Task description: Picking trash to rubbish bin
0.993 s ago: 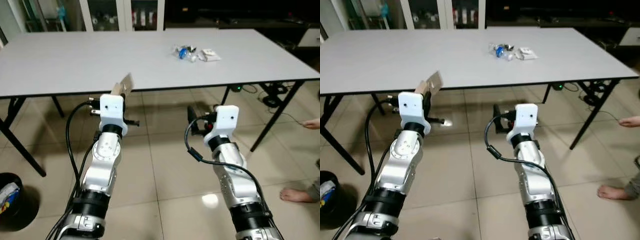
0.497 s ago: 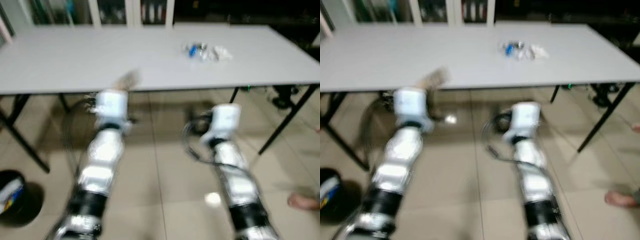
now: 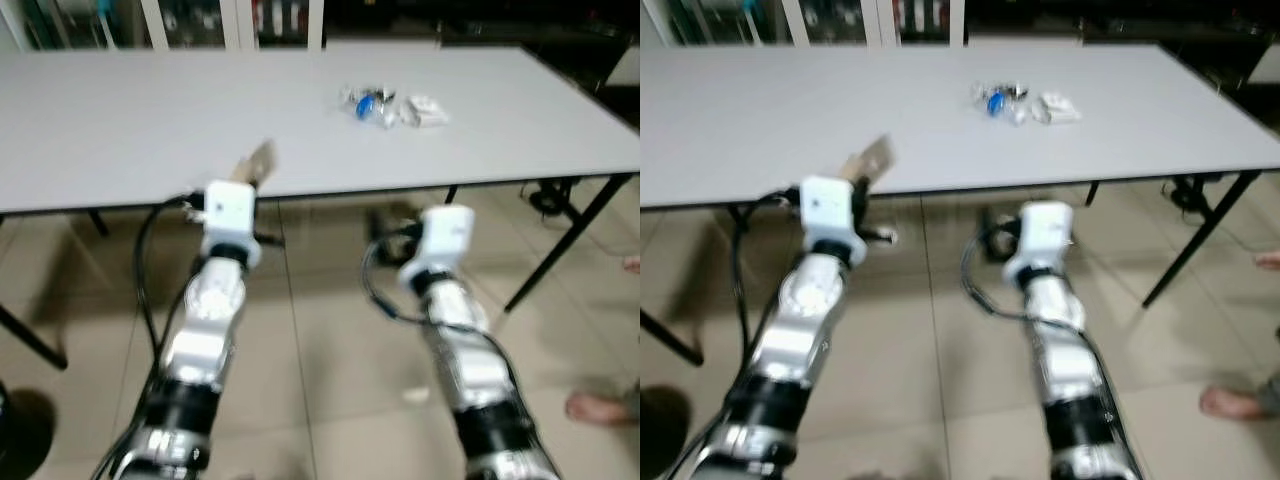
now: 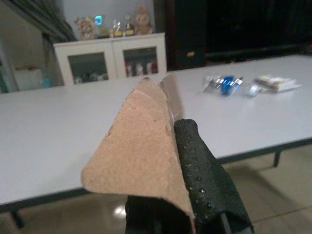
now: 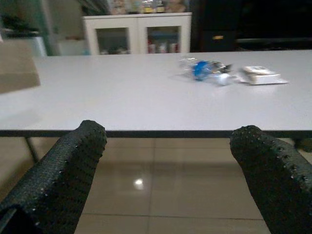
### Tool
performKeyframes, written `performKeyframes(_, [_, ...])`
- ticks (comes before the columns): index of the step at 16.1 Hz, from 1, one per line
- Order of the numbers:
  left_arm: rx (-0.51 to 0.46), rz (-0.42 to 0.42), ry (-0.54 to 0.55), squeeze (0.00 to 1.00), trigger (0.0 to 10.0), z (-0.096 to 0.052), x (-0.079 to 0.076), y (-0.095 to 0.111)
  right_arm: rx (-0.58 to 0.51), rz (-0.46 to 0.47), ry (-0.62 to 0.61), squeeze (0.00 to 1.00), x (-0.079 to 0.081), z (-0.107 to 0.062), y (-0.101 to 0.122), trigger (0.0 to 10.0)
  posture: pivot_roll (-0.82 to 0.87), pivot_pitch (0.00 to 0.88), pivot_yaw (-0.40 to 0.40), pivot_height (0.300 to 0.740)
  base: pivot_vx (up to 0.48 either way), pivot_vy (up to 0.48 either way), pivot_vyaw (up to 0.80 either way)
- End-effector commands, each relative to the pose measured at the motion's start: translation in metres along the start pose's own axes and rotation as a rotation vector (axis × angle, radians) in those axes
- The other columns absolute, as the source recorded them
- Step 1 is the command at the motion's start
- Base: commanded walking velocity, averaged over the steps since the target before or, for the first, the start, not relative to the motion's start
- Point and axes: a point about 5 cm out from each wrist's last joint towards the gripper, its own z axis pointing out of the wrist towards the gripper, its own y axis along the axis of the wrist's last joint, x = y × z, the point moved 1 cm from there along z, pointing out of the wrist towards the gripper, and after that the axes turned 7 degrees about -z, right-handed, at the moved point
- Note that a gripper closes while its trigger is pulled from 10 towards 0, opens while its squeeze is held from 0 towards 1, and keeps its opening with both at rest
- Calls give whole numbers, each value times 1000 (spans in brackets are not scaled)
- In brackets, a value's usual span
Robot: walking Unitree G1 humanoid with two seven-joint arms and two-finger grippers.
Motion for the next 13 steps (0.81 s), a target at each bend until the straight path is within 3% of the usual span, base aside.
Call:
performKeyframes(1, [-1,-5,-22,0,10000,1,-5,2,-8,-1,-26,0,-9,-2,2,10000,-46,56,-30,740,0,0,0])
performKeyframes(13, [-10,-2,-23,0,10000,1,-4,4,-4,-9,-16,0,-9,0,2,10000,-43,55,-35,740,0,0,0])
